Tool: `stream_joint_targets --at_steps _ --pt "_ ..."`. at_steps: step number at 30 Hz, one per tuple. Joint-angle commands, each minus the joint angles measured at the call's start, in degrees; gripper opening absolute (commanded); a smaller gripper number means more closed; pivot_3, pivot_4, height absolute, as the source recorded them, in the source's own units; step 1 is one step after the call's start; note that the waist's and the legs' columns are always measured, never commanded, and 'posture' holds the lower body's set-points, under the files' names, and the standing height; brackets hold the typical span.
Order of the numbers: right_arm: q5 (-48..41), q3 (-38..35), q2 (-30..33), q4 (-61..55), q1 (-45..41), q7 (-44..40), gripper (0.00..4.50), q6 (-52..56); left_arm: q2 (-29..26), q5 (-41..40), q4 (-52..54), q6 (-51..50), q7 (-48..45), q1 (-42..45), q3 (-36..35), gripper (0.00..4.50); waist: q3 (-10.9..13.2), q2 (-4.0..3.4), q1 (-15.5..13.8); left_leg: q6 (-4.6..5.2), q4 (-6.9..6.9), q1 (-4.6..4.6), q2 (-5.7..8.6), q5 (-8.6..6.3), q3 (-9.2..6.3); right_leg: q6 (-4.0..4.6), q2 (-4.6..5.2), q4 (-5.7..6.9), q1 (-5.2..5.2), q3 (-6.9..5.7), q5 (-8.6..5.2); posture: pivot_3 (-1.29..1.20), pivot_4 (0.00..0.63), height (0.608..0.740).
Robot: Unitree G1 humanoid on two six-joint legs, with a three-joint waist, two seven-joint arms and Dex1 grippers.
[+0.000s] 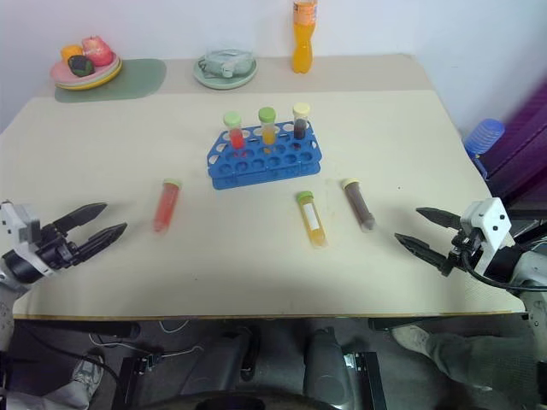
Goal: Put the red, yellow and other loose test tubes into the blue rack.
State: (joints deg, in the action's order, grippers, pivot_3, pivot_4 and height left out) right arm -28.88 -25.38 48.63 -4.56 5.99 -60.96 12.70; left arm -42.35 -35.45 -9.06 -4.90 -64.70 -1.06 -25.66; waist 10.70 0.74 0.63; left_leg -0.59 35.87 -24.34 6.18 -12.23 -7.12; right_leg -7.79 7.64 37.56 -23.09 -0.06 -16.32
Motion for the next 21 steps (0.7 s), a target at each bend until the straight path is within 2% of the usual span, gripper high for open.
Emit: stream_joint_targets --at_steps 1,8,21 --pt "-0.8 -1.5 1.1 -3.1 0.0 0.8 3.79 1.6 -1.4 0.4 0.5 -1.5 0.6 -0.2 -1.2 3.69 0.0 0.0 0.1 0.0 0.0 0.0 -0.01 0.0 0.0 0.0 0.0 0.0 0.0 0.0 0.0 0.0 0.15 0.74" --pt "-1.4 -2.2 0.8 -4.4 -0.4 1.5 3.79 3.8 -0.5 -2.9 0.4 -2.8 -3.0 0.9 -1.7 3.69 0.0 0.0 0.0 0.0 0.0 0.0 0.0 0.0 0.0 0.0 0.0 -0.01 0.0 0.0 0.0 0.0 0.15 0.74" --pt "-1.0 -0.7 -1.0 -3.9 -3.0 3.9 3.79 1.9 0.2 -2.4 0.8 -1.4 -9.4 2.5 0.3 3.69 0.0 0.0 0.1 0.0 0.0 0.0 0.0 0.0 0.0 0.0 0.0 -0.01 0.0 0.0 0.0 0.0 0.15 0.74"
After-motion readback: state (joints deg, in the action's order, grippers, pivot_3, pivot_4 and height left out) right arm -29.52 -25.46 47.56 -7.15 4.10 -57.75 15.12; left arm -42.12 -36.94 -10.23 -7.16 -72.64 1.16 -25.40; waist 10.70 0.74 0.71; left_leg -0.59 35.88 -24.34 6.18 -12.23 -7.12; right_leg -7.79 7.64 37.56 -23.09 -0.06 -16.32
